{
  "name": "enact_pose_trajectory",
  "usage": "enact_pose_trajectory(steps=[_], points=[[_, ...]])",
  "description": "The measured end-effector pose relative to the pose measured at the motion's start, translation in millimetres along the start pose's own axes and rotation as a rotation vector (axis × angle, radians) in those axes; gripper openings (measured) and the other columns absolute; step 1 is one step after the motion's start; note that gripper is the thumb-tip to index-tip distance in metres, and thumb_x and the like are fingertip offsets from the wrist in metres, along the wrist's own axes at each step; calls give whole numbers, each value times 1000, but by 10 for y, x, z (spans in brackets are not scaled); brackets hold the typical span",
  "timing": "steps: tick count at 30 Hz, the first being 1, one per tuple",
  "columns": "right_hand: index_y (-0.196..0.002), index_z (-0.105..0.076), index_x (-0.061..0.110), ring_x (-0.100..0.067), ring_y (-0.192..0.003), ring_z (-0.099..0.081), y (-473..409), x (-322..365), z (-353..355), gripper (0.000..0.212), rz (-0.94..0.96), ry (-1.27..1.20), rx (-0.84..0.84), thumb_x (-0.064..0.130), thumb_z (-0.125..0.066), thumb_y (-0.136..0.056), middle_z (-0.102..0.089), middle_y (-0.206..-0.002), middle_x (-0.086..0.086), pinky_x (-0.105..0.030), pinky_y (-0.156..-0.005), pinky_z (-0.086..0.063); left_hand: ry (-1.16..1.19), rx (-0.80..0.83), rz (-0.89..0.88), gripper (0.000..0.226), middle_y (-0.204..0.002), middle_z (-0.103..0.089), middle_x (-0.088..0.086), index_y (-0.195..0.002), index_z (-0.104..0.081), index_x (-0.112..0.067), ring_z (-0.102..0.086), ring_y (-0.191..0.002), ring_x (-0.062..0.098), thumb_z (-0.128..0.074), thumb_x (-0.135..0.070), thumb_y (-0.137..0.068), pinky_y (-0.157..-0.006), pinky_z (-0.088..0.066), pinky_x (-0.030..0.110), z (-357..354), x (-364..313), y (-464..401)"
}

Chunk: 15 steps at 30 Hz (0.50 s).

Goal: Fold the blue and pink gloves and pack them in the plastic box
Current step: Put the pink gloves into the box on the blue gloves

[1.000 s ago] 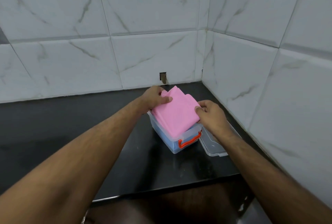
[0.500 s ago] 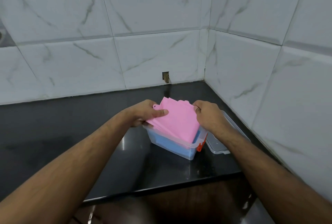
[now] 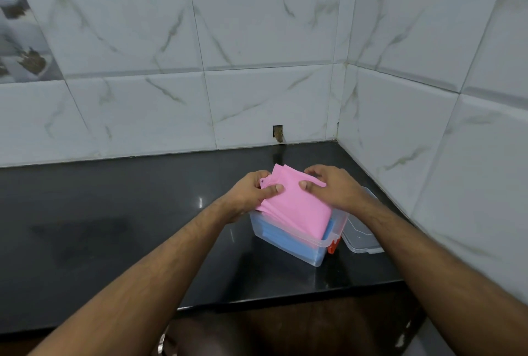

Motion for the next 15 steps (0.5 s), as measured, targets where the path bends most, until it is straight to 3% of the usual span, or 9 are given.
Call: enact_pose_trajectory(steps=[5,8,13,15], points=[[-130,-64,21,-20,-105,-64,-92,27,-15,39,-2,104,57,44,-44,-106,-69,-121,0,-42,-92,-53,-87,12,54,48,-117,-75,10,-121,-66,-6,-72,-108,29,-62,-48,-97,-101,-57,49,22,-24,15],[-121,-63,22,-17,-88,-60,-136,17,-93,36,-16,328,39,40,-35,-108,-68,-106,2,-32,-75,-44,-140,27,94,50,-116,-75,12,-118,-68,-2,-72,-108,31,-58,-47,-100,-101,-56,50,33,-33,1],[-86,-56,20,-12,-69,-57,-232,51,-201,29,-62,602,12,33,-38,-106,-59,-77,3,-29,-63,-43,-186,-15,109,53,-111,-75,19,-111,-69,8,-72,-105,37,-62,-43,-100,-99,-56,51,9,-44,-33],[-83,-54,19,-11,-65,-54,-249,92,-222,28,-75,661,33,31,-41,-105,-55,-73,4,-29,-59,-40,-231,-42,116,55,-103,-74,22,-101,-66,13,-70,-92,37,-64,-42,-99,-87,-57,45,-6,-32,-57]])
Point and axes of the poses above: each hand's wrist, its own y-axis away from the middle knuckle, its own z-axis out of the back of the hand, x = y × z, the point moved 3 cm from there along -y, towards the middle knuckle
